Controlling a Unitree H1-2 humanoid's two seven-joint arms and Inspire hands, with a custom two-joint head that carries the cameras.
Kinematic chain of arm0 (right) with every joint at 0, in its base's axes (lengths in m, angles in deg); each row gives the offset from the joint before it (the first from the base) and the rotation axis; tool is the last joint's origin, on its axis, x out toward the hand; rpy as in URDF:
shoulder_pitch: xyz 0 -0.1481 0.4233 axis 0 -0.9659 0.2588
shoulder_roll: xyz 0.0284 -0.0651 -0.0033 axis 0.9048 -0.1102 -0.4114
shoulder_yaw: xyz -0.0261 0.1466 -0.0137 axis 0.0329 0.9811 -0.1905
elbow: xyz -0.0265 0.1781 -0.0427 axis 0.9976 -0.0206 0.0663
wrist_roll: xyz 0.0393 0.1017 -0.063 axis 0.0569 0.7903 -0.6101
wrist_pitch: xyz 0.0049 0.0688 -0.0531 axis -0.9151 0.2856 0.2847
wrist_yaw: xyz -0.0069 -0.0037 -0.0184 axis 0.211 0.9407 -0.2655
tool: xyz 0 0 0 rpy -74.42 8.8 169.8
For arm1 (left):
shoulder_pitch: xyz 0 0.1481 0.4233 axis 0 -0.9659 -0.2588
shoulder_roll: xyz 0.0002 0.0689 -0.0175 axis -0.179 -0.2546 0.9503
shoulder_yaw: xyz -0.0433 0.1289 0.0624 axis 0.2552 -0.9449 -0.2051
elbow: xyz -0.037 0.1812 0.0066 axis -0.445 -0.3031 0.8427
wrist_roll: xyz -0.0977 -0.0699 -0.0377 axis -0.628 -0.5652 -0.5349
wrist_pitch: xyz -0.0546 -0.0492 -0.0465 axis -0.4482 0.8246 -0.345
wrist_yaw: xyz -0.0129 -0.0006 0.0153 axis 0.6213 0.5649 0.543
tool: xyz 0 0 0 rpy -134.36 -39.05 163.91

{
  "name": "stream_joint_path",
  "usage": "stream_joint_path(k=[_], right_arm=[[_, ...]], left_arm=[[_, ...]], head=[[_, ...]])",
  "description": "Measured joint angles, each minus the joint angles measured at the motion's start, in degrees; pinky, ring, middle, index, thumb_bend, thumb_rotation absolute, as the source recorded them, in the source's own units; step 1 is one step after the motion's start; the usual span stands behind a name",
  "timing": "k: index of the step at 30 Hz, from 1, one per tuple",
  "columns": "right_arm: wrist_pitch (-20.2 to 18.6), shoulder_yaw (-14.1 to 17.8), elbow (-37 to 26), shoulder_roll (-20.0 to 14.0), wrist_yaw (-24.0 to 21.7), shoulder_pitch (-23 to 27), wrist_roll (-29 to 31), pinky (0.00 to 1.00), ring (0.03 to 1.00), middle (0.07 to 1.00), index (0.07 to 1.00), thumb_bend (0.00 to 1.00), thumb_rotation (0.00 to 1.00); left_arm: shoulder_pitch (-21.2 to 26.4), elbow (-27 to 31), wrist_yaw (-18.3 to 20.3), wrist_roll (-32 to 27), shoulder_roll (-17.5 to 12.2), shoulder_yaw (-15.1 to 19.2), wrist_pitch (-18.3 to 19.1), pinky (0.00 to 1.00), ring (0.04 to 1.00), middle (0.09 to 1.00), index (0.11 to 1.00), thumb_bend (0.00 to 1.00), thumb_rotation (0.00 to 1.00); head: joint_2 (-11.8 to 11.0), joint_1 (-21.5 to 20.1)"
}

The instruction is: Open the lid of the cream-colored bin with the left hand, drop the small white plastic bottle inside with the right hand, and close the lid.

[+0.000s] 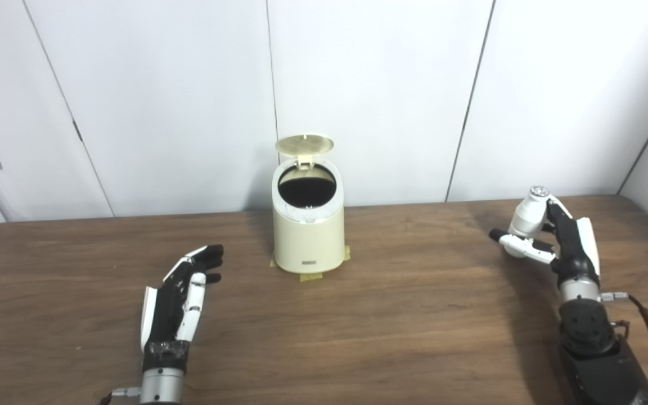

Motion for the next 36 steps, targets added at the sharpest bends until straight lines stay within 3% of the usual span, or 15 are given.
stream_joint_path(k=[11,14,18,20,21,23,25,29,36], right_arm=[[0.1,-1.8,6.3,-0.8,0.5,3.3,-0.5,0.78,0.865,0.865,0.843,0.93,0.36],[0.4,-1.7,7.7,-0.8,0.6,3.6,0.1,0.72,0.808,0.829,0.82,0.9,0.3],[2.9,-0.8,8.2,-0.4,2.8,3.7,1.1,0.57,0.648,0.697,0.689,0.85,0.07],[4.0,0.1,8.5,-0.1,4.2,3.9,1.9,0.51,0.589,0.642,0.636,0.82,0.01],[4.4,0.6,8.5,0.2,5.1,4.0,2.1,0.5,0.579,0.631,0.626,0.81,0.01],[6.3,0.5,9.0,0.5,7.5,4.1,1.6,0.44,0.518,0.519,0.516,0.59,0.0],[8.2,0.0,9.9,0.7,9.8,4.1,0.4,0.4,0.474,0.501,0.498,0.54,0.0],[10.5,-0.3,11.0,0.7,12.9,4.3,-1.0,0.35,0.426,0.498,0.497,0.52,0.0],[10.7,-0.7,11.0,0.7,14.0,4.3,-1.3,0.36,0.427,0.493,0.499,0.52,0.0]], left_arm=[[-0.1,0.2,0.1,0.0,0.0,0.1,-0.2,0.7,0.774,0.771,0.752,0.16,0.79],[-0.1,0.2,0.1,0.0,-0.1,0.1,-0.2,0.7,0.775,0.772,0.754,0.16,0.79],[-0.1,0.2,0.3,0.0,-0.1,0.1,-0.2,0.7,0.774,0.773,0.753,0.15,0.78],[-0.1,0.2,0.4,0.0,-0.1,0.1,-0.2,0.7,0.77,0.77,0.751,0.16,0.78],[-0.1,0.2,0.4,0.0,-0.1,0.1,-0.2,0.69,0.769,0.769,0.75,0.16,0.78],[-0.1,0.2,0.4,0.0,-0.1,0.1,-0.2,0.7,0.773,0.772,0.753,0.17,0.8],[-0.1,0.3,0.4,0.0,-0.1,0.1,-0.2,0.7,0.774,0.774,0.754,0.17,0.81],[-0.2,0.4,0.4,0.2,-0.1,0.1,-0.2,0.7,0.772,0.773,0.754,0.16,0.81],[-0.2,0.3,0.3,0.2,-0.1,0.1,-0.2,0.69,0.763,0.767,0.748,0.16,0.79]], head=[[0.3,0.5],[0.3,0.5],[0.4,0.5],[0.4,0.4],[0.4,0.4],[0.4,0.4],[0.4,0.5],[0.4,0.4],[0.3,0.3]])
